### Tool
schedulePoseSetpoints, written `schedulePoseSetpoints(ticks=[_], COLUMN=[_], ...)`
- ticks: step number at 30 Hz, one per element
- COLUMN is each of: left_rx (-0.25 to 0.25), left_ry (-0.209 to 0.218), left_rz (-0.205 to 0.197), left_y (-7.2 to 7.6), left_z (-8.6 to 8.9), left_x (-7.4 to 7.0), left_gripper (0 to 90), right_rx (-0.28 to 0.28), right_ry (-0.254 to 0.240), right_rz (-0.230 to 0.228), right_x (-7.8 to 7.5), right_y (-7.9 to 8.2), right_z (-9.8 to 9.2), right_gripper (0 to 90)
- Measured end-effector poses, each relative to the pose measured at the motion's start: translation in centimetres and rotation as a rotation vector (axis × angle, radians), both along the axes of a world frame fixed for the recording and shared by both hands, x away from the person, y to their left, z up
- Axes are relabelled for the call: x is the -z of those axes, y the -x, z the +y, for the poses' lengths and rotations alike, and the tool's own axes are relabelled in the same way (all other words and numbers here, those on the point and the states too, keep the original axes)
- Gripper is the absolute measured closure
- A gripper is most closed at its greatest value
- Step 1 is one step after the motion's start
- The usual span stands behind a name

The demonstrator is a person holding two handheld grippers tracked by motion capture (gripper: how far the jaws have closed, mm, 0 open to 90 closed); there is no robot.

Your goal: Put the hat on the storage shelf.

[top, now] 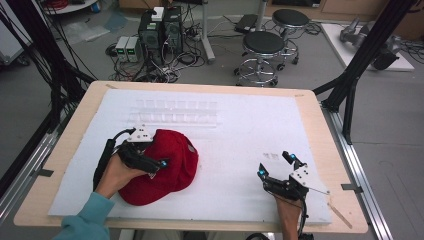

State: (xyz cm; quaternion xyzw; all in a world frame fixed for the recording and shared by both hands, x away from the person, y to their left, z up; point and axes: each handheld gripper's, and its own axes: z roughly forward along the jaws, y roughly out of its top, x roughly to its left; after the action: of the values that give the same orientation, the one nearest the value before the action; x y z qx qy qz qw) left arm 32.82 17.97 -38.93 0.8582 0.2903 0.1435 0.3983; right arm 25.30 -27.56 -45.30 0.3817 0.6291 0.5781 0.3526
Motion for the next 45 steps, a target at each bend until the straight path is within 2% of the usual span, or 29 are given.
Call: schedulePoseSetpoints(ticks=[7, 11, 15, 18, 21, 23, 26, 27, 29, 31, 36, 38, 41, 45], left_rx=[-0.003, 0.003, -0.003, 0.002, -0.016, -0.013, -0.009, -0.007, -0.006, -0.007, -0.017, -0.02, -0.027, -0.027], left_ry=[-0.026, -0.043, -0.032, -0.033, -0.018, -0.026, -0.032, -0.041, -0.065, -0.064, -0.069, -0.076, -0.078, -0.055], left_rz=[0.024, 0.024, 0.025, 0.033, 0.06, 0.073, 0.084, 0.086, 0.086, 0.086, 0.1, 0.1, 0.102, 0.098], left_y=[-0.3, -0.4, -0.4, -0.4, -0.4, -0.4, -0.5, -0.4, -0.4, -0.5, -0.5, -0.4, -0.3, -0.2], left_z=[-0.4, -0.6, -0.6, -0.6, -0.7, -0.7, -0.7, -0.8, -0.9, -0.8, -0.6, -0.6, -0.7, -0.8], left_x=[0.5, 0.7, 0.8, 0.8, 0.8, 0.9, 1.1, 1.1, 1.2, 1.2, 1.1, 1.1, 1.0, 0.8], left_gripper=[13.0, 13.6, 13.7, 19.2, 22.4, 24.8, 34.7, 34.7, 45.5, 48.1, 68.1, 70.7, 79.5, 84.9], right_rx=[-0.001, -0.001, 0.001, 0.0, 0.001, 0.001, 0.001, 0.001, 0.001, 0.0, 0.001, 0.002, 0.001, 0.001], right_ry=[-0.002, -0.003, -0.008, -0.01, -0.009, -0.009, -0.01, -0.01, -0.01, -0.01, -0.006, -0.008, -0.009, -0.01], right_rz=[0.002, 0.001, 0.005, 0.006, 0.003, 0.003, 0.005, 0.005, 0.004, 0.005, -0.001, -0.001, 0.004, 0.004], right_x=[0.0, 0.0, 0.0, 0.0, 0.0, 0.0, 0.0, 0.0, 0.0, 0.0, 0.0, 0.0, 0.0, 0.0], right_y=[0.0, 0.0, 0.0, 0.0, 0.0, 0.0, 0.0, 0.0, 0.0, 0.0, 0.0, 0.0, 0.0, 0.0], right_z=[0.0, 0.0, 0.0, 0.0, 0.0, 0.0, 0.0, 0.0, 0.0, 0.0, -0.1, -0.1, 0.0, 0.0], right_gripper=[7.2, 7.2, 7.2, 7.1, 7.1, 7.2, 7.2, 7.2, 7.2, 7.2, 7.2, 7.2, 7.1, 7.1])
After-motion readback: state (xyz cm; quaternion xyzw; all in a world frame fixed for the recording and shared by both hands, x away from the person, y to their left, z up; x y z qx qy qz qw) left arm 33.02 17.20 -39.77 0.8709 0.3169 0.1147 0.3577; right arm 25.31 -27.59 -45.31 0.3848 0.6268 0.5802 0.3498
